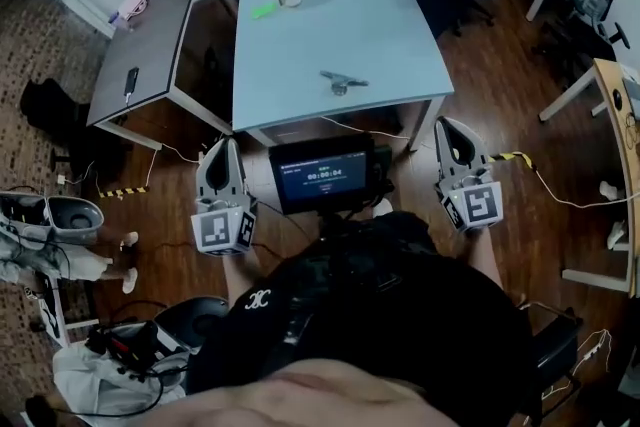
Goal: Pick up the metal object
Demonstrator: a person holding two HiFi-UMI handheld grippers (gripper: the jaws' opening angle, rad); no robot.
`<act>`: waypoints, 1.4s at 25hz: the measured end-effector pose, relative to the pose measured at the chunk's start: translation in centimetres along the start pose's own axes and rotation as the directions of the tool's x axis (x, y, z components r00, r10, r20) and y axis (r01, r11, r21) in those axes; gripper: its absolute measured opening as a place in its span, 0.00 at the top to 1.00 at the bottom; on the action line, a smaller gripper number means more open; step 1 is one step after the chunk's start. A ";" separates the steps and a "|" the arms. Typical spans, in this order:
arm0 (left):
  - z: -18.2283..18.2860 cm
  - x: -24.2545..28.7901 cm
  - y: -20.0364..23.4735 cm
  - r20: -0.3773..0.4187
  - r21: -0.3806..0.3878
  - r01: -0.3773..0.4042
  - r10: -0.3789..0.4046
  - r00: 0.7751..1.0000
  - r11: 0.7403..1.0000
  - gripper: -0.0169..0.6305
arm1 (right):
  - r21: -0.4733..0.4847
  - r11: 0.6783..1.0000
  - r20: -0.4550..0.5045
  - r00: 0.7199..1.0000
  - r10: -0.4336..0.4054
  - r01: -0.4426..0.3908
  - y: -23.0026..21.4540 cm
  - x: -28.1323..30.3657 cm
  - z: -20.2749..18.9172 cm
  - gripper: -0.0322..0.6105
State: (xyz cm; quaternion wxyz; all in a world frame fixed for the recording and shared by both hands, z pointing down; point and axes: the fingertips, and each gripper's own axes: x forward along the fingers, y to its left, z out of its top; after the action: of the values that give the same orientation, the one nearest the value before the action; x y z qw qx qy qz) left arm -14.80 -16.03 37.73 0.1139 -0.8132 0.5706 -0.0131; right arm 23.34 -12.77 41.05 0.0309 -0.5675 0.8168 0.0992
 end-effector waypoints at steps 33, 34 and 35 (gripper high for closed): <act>-3.2 11.0 10.7 -0.142 0.049 -0.127 0.133 0.981 0.991 0.96 | -0.429 0.802 -0.271 0.907 0.323 -0.414 3.7 26.2 -11.5 0.88; -3.1 10.8 11.0 -0.140 0.050 -0.135 0.141 0.980 0.990 0.96 | -0.447 0.782 -0.286 0.898 0.335 -0.434 4.2 26.7 -12.0 0.85; -3.0 10.5 11.3 -0.140 0.053 -0.143 0.149 0.979 0.988 0.96 | -0.458 0.766 -0.299 0.889 0.346 -0.452 4.8 27.2 -12.6 0.84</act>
State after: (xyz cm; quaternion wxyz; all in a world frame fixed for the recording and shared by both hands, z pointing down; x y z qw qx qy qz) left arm -22.08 -29.96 37.25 0.0906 -0.7635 0.6350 -0.0753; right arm 10.05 -38.74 49.55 -0.2248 -0.3740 0.8609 0.2617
